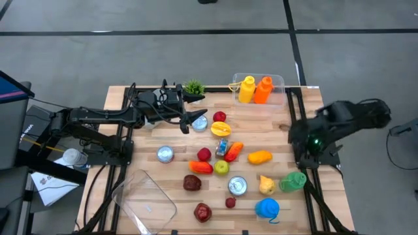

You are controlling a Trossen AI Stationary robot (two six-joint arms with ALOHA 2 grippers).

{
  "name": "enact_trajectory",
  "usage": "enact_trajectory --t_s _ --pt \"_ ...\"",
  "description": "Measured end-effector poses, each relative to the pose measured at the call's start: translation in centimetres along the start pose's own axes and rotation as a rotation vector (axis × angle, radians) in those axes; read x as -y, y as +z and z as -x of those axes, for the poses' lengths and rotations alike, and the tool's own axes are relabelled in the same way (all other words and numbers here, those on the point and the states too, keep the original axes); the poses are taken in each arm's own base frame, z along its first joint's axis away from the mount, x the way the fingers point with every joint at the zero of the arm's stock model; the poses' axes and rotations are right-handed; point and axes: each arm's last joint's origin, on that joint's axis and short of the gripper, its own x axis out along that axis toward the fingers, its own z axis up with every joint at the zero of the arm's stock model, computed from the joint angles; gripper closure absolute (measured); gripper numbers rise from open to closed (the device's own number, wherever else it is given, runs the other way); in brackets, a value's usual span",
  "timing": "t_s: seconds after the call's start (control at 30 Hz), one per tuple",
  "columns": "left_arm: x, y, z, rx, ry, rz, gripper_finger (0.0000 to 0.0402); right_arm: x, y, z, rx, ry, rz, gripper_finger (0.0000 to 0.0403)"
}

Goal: Pick & Place Food Item
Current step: Put the green tumbler into the top transparent bin

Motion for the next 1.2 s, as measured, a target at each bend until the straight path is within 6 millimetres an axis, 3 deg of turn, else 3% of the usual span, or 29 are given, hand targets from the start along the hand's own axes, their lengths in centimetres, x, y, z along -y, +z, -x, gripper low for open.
enact_trajectory --t_s 0.2,0.33,0.4,0.5,0.7,0.9,1.2 --pt "-0.8 2.9 4.4 -0.057 0.033 -0.02 0.0156 -1.6 -1.0 -0.9 0.016 -0.108 0.026 0.0117" --pt "-0.8 5.3 8.7 -0.038 0.068 -0.06 0.0198 -2.3 -2.2 -1.3 0.038 -0.157 0.04 0.0117" --pt "-0.7 5.4 10.6 -0.007 0.093 -0.077 0.0228 -2.5 -2.7 -1.5 0.055 -0.179 0.048 0.0117" --pt "-0.6 4.0 12.8 0.037 0.145 -0.087 0.0281 -2.9 -3.6 -1.7 0.071 -0.198 0.083 0.0117" --pt "-0.6 -1.3 15.3 0.13 0.163 -0.047 0.0389 -3.8 -4.7 -2.7 0.088 -0.245 0.125 0.0117" --pt "-0.8 -6.3 16.3 0.163 0.182 0.07 0.04 -4.7 -5.6 -4.3 0.051 -0.282 0.169 0.0117" --pt "-1.0 -10.7 16.8 0.094 0.219 0.155 0.0401 -5.6 -5.5 -5.7 0.167 -0.38 0.23 0.0117"
